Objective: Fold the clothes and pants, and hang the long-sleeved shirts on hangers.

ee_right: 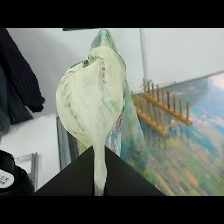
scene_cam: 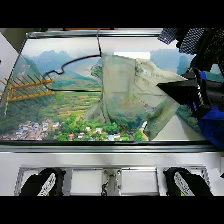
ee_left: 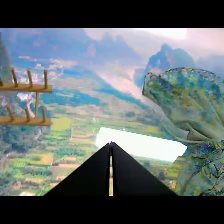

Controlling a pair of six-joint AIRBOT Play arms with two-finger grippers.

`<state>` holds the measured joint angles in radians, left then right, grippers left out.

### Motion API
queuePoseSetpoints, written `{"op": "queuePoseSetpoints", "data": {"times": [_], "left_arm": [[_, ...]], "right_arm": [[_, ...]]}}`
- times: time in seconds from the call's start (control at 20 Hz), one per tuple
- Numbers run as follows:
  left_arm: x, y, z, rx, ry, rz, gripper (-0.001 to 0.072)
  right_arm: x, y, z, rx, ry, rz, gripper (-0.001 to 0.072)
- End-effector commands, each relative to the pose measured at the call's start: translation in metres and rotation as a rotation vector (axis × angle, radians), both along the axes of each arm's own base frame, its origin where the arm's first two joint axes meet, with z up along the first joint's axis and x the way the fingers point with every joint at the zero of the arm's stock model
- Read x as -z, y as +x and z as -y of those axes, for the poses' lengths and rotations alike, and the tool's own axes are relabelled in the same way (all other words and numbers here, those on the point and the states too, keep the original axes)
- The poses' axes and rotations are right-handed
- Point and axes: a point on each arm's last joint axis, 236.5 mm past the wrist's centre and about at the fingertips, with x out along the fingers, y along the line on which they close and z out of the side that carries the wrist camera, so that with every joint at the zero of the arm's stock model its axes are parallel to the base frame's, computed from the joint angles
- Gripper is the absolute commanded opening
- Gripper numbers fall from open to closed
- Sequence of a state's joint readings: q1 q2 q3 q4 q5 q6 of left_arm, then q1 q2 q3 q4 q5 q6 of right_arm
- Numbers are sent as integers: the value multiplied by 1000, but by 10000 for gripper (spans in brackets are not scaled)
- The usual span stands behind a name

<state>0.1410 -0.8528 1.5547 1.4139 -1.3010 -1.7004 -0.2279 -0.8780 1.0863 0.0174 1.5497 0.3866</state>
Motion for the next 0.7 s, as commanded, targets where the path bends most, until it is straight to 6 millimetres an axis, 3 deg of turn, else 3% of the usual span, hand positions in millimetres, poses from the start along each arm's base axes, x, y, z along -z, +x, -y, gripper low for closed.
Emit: {"op": "queuePoseSetpoints", "data": {"times": [0.0, 0.05, 0.1, 0.15, 0.25, 0.35, 0.5, 0.65], "left_arm": [[69, 0, 6, 8, -70, -117, 10], [95, 3, 20, 40, -125, -155, 159], [121, 5, 39, 85, -196, -192, 499], [146, 6, 57, 111, -281, -234, 560], [184, 5, 93, 153, -441, -297, 553], [208, 4, 121, 179, -533, -304, 553], [227, -3, 165, 243, -580, -304, 554], [233, -9, 200, 299, -588, -266, 554]], "right_arm": [[32, 15, 23, 82, -103, -56, 7], [35, 18, 26, 93, -100, -66, 7], [38, 19, 28, 99, -97, -76, 7], [40, 20, 29, 103, -95, -83, 7], [41, 20, 29, 103, -94, -85, 7], [40, 20, 29, 103, -95, -84, 7], [40, 20, 29, 103, -94, -85, 7], [40, 20, 29, 103, -94, -85, 7]]}}
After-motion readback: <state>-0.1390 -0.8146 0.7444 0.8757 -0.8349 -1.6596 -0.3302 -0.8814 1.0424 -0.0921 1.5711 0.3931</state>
